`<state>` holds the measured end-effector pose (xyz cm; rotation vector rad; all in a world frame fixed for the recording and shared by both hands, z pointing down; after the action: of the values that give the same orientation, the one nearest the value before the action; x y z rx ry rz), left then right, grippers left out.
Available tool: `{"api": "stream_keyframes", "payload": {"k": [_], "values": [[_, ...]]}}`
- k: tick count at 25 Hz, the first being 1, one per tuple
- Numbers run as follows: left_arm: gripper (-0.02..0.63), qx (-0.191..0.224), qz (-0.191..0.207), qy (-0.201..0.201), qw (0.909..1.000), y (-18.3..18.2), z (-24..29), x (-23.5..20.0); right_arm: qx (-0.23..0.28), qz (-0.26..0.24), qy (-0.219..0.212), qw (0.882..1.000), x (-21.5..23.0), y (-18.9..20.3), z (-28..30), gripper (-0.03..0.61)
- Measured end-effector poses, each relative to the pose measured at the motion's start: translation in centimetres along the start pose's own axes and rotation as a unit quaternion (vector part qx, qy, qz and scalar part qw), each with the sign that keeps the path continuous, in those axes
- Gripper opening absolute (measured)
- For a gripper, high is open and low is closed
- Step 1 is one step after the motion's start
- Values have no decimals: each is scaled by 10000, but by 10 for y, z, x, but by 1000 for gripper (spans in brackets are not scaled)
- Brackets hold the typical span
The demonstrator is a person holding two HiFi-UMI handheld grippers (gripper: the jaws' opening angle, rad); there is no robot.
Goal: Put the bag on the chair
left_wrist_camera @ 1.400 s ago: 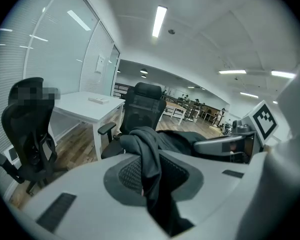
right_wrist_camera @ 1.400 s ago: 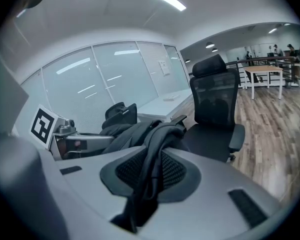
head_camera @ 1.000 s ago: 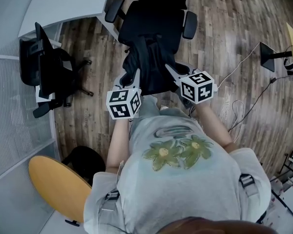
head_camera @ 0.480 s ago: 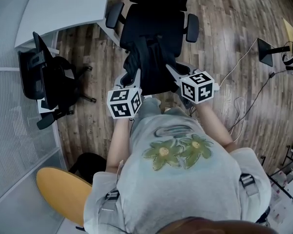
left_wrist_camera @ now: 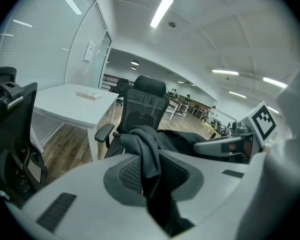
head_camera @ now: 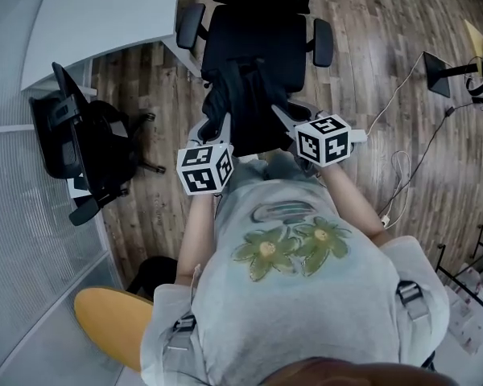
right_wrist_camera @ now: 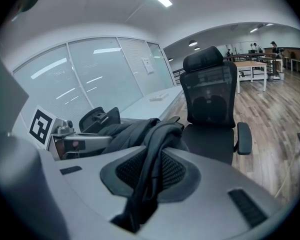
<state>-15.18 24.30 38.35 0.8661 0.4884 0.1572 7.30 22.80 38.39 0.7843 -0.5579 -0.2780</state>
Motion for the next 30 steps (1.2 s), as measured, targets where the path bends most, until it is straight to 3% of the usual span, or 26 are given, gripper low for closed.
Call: {"api": "stream_keyframes", "payload": {"k": [18,30], "values": [[71,-71,-21,-65,10000,-41,46,-38,-119,29,-71,9999,24,-47,56,74],[71,143,82,-224,9996,-118,105,-63,-32,-112,-218,9997,66,-133,109,74]]}}
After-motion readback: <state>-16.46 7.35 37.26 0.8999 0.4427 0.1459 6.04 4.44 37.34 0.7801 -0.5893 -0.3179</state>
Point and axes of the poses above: the fingertips, and each gripper's own axes: z forward along the fingers, x to its right, y out of its underside, the point moved 9 cm from there along -z, backward along the fingers, and after that the axes turned 1 degree about -z, right-handed, at the moved point
